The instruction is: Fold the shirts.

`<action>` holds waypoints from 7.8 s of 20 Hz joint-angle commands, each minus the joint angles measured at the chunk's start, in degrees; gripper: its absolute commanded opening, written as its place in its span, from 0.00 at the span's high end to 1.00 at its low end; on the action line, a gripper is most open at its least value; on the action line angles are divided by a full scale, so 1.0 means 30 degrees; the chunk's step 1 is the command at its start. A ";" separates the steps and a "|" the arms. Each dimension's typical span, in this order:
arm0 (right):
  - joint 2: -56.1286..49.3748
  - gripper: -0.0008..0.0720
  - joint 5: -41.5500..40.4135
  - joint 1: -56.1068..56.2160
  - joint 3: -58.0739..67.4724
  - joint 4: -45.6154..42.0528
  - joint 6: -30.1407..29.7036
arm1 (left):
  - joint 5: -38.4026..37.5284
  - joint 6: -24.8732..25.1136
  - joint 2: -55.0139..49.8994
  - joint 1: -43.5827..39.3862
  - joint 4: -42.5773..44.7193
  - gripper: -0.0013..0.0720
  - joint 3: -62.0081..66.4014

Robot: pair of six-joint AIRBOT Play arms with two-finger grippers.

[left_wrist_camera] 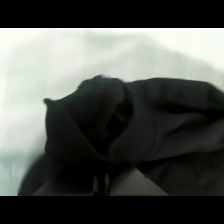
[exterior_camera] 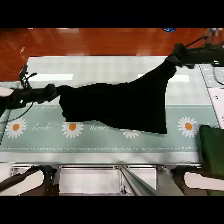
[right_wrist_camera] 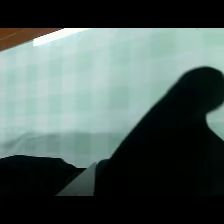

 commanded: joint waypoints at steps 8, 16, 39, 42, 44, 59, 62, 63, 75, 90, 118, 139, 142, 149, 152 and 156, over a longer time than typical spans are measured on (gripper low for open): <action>-0.0204 0.42 0.6666 -0.5792 0.2346 0.0197 -0.0219 | -0.9020 -0.1494 -0.4947 0.4765 0.2922 0.30 0.8357; 0.7847 0.42 0.3016 -1.0411 -1.3442 -0.1158 -0.2382 | -0.9107 -0.0168 -0.3111 0.7096 0.0474 0.30 -0.1209; 0.3220 0.43 0.2135 -0.5173 -1.6560 0.0197 -0.2936 | -0.7512 0.2951 -0.4932 0.2368 -0.2747 0.95 -0.0488; 0.2608 0.47 0.1384 -0.3898 -1.6152 0.1603 -0.3213 | -0.7512 0.2951 -0.4932 0.2368 -0.2754 0.95 -0.0481; 0.2492 0.82 0.1173 -0.2790 -1.5212 0.2259 -0.4073 | -0.7701 0.2936 -0.4918 0.2368 -0.2776 0.95 -0.0466; 1.2437 0.96 0.1690 -0.1953 0.5727 -0.1800 -0.0350 | -0.7541 -0.0882 0.6965 0.4896 -0.5741 0.95 1.3588; 1.5482 0.96 0.2630 -0.1953 0.5814 -0.3483 0.0401 | -0.7344 -0.0794 1.0105 0.6564 -0.4561 0.95 1.5220; 1.6458 0.96 0.3162 -0.1953 0.5814 -0.3920 0.0605 | -0.7162 -0.0823 1.1198 0.6776 -0.3373 0.95 1.5380; 1.9912 0.96 0.9974 -0.1960 0.3774 -0.9464 0.3104 | -0.7650 -0.6528 1.7121 0.0299 1.4899 0.95 1.4557; 0.5668 0.96 -0.3672 -0.1953 -0.6783 -0.1836 -0.0306 | 0.0991 -0.2237 -0.2127 -0.1297 0.1865 0.95 0.7242; 1.2349 0.43 0.1821 -1.0389 -1.6830 0.0590 -0.3781 | -0.9049 -0.1290 0.1778 1.1606 0.4269 0.30 -0.6564; 1.1060 0.43 0.4371 -1.0491 -1.8491 -0.5610 -0.0124 | -0.7023 0.0576 -0.0459 0.4991 0.2171 0.95 -0.6878; 1.0171 0.43 0.5144 -1.0491 -1.8608 -0.5552 -0.0393 | -0.6907 0.0576 -0.0459 0.4991 0.2171 0.95 -0.6878; 0.6615 0.43 0.4881 -1.0469 -1.8608 -0.3133 -0.1581 | -0.6863 0.0576 -0.0459 0.4991 0.2171 0.95 -0.6878; 0.5333 0.43 0.3570 -1.0455 -1.8608 -0.0525 -0.2667 | -0.6754 0.0576 -0.0459 0.4991 0.2164 0.95 -0.6878; 0.4000 0.74 0.2004 -0.7868 -1.8265 0.1894 -0.3891 | -0.6666 0.0576 -0.0437 0.4991 0.1690 0.95 -0.6870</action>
